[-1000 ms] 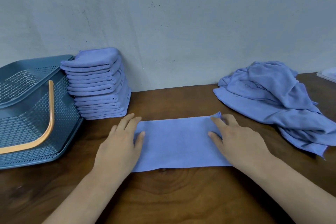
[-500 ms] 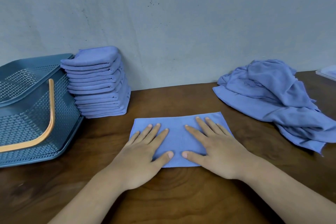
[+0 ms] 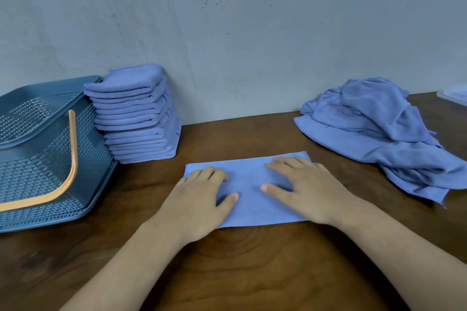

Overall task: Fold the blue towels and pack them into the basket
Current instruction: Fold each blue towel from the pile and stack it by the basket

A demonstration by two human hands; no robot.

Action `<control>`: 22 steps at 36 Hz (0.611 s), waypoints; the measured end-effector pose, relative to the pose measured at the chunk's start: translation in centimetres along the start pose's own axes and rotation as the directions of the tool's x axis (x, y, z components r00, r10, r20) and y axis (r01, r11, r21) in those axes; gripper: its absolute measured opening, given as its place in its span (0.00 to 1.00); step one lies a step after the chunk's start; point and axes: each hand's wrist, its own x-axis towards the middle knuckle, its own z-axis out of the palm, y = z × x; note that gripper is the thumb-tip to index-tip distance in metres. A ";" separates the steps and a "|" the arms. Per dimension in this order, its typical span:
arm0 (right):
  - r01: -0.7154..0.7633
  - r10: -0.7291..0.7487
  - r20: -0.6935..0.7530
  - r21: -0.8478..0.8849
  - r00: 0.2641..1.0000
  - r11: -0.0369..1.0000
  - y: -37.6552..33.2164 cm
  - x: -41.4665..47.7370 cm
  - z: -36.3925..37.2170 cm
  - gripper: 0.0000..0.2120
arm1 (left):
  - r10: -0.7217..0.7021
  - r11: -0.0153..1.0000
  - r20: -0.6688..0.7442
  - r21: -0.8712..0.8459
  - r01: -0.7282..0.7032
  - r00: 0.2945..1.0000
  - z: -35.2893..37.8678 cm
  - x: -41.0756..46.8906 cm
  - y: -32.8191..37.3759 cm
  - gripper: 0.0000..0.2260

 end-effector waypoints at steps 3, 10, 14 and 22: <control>-0.040 0.041 0.020 -0.022 0.999 0.999 1.2 0.9 0.2 0.36 | 0.027 1.000 -0.106 0.008 -0.026 0.994 0.4 1.9 0.6 0.28; -0.059 0.058 0.077 0.014 0.995 0.998 2.5 0.9 0.1 0.32 | 0.081 0.996 0.206 -0.053 -0.072 0.975 1.2 4.1 1.0 0.34; -0.032 0.032 -0.030 -0.011 0.999 0.999 3.6 0.9 -0.7 0.21 | 0.099 0.995 0.208 0.007 -0.103 0.973 1.4 2.6 1.7 0.36; -0.111 0.105 -0.055 -0.138 0.993 0.984 3.2 0.1 -2.0 0.12 | 0.125 0.992 0.204 0.010 -0.129 0.971 1.0 0.3 2.8 0.37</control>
